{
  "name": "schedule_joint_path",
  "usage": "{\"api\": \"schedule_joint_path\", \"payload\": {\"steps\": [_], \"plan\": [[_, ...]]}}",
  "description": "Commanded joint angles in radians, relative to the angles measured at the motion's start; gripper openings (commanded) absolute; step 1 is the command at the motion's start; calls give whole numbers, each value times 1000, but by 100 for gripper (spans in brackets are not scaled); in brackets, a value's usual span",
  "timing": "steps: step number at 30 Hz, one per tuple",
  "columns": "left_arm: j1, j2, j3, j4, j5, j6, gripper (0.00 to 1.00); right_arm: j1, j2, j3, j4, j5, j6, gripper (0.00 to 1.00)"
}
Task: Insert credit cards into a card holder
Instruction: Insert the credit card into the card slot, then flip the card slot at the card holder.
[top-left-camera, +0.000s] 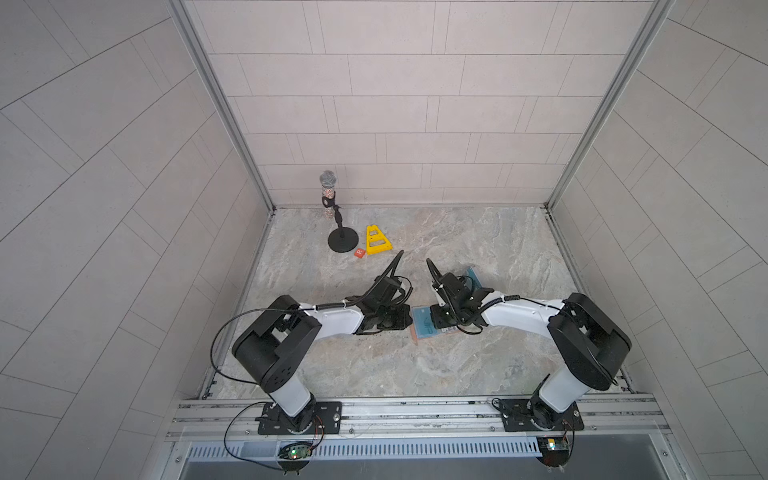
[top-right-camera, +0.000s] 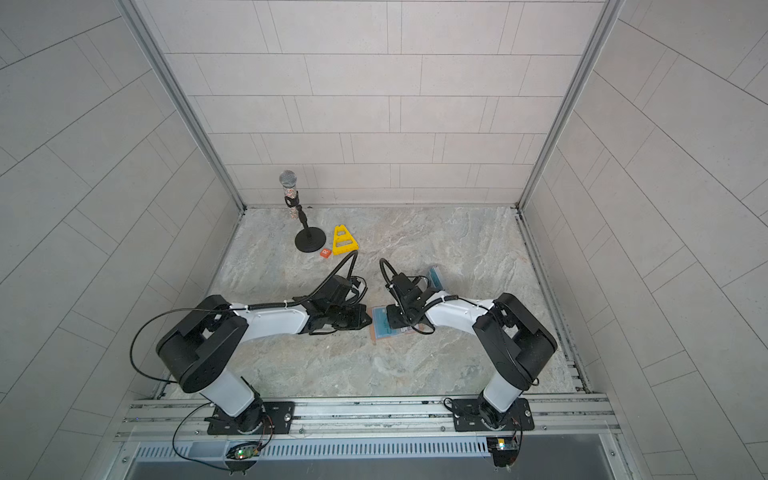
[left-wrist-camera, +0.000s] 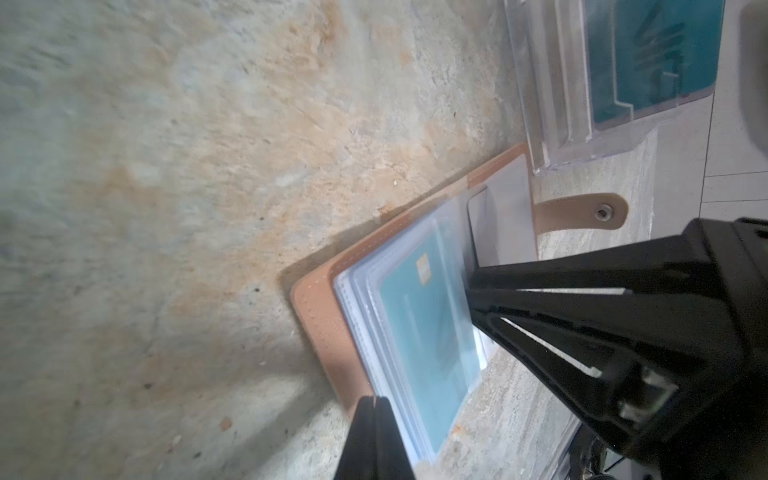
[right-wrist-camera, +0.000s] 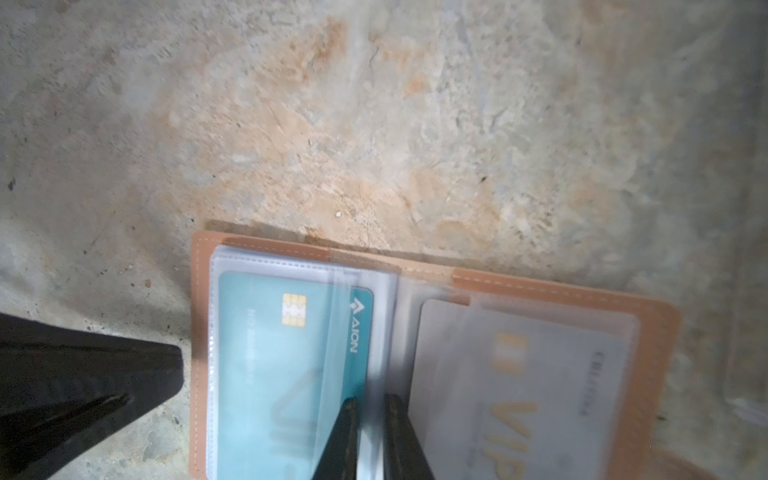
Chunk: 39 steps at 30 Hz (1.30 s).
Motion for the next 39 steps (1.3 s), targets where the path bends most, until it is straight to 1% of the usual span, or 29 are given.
{"api": "schedule_joint_path", "payload": {"steps": [1,5,21,39], "plan": [[-8,16,-1,10,-5,-5,3,5,35,-24,-24,26,6,15],[-8,25,0,0,-17,-5,3,5,38,-24,-38,44,2,14],[-20,37,7,57,31,-19,0,5,36,-18,-47,46,-2,14],[-24,64,11,97,50,-33,0,5,19,-15,-55,42,-2,15]]}}
